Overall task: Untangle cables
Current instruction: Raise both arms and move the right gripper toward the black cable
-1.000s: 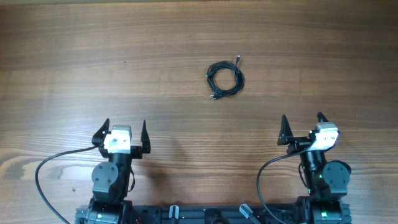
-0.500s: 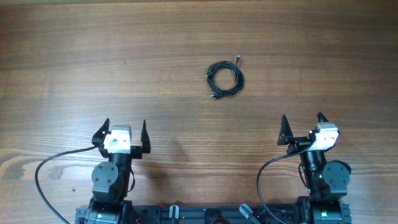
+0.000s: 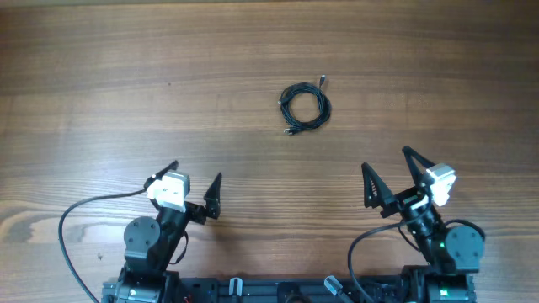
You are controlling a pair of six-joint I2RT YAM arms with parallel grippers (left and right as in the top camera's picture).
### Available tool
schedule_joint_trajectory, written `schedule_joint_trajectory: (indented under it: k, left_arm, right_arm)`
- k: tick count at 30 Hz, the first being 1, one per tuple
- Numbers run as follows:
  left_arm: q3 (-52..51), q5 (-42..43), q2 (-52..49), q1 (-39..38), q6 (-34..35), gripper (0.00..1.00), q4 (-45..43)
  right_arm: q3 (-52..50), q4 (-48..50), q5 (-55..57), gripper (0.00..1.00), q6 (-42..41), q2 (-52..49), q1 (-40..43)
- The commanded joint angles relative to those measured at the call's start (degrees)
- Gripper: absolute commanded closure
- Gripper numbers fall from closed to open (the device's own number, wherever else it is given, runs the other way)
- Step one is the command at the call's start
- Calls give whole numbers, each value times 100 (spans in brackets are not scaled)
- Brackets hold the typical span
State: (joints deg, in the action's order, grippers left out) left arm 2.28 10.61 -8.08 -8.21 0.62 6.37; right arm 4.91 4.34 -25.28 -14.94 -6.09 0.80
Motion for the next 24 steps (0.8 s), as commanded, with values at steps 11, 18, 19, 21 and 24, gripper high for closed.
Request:
schedule_joint_trajectory:
  k: [11,18,19,21,24]
  left_arm:
    - [4800,2374,-3244,-11,931,0,2382]
    - [4835,4054,-3281,-11,997,0,1803]
    - [4835,4028,-3283,-11,1196,4,1803]
    - [4835,3727,-3281,-11,1458,7,1836]
    - [4861,2811,-3364,-11,1668,0,2024]
  right_arm:
    - [5261,-4166,-1847,0,343,-4249,-24]
    - [5862,-4931,-2321,0,332,-5047,-24]
    - [5862,-5025,-2070,0,181,-5088,-24]
    - [5864,-5178,-1661,0,83,-5141,-24]
    - [6026,-5600,-813,0,-28,-5154,-24]
